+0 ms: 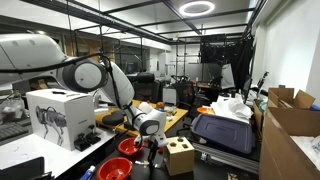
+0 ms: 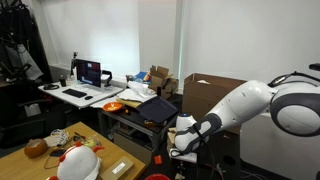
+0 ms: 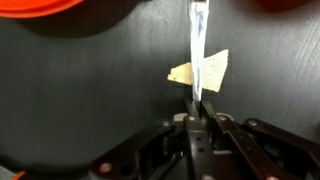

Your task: Put the fork from the table in the orange bowl farthest from you

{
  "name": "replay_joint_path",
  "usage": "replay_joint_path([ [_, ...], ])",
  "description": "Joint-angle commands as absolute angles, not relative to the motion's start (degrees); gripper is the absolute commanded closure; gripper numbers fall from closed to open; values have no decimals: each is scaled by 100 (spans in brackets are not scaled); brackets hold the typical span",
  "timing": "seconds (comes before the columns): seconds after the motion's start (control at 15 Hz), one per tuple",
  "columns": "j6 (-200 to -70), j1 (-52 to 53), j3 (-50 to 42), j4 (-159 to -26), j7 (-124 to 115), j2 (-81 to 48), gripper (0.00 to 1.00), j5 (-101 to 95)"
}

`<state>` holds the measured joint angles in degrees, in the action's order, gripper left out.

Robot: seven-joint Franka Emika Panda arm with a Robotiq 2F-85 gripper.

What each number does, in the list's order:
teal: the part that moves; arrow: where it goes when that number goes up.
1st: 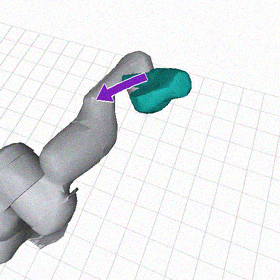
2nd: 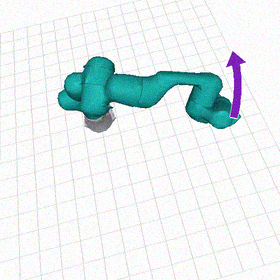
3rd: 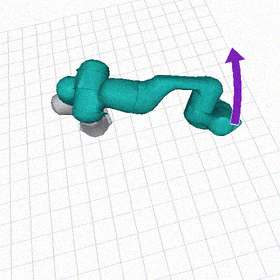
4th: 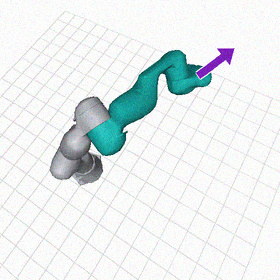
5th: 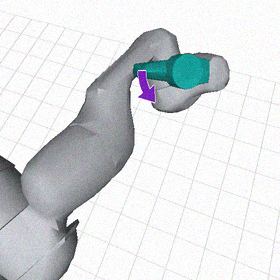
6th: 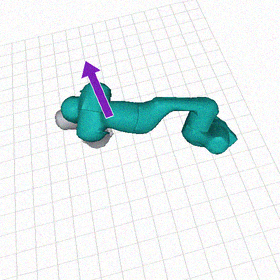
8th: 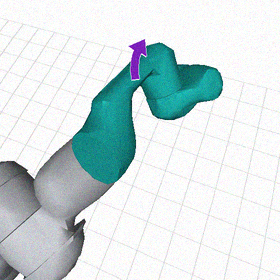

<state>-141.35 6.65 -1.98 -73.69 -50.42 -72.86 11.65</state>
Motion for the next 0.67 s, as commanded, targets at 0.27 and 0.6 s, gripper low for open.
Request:
replay_joint_path([
  [0.27,-14041,772,-338,-7458,-5192,-7172,98,1173],
  [0.6,-13612,794,-147,-7853,-4787,-6607,98,1079],
])
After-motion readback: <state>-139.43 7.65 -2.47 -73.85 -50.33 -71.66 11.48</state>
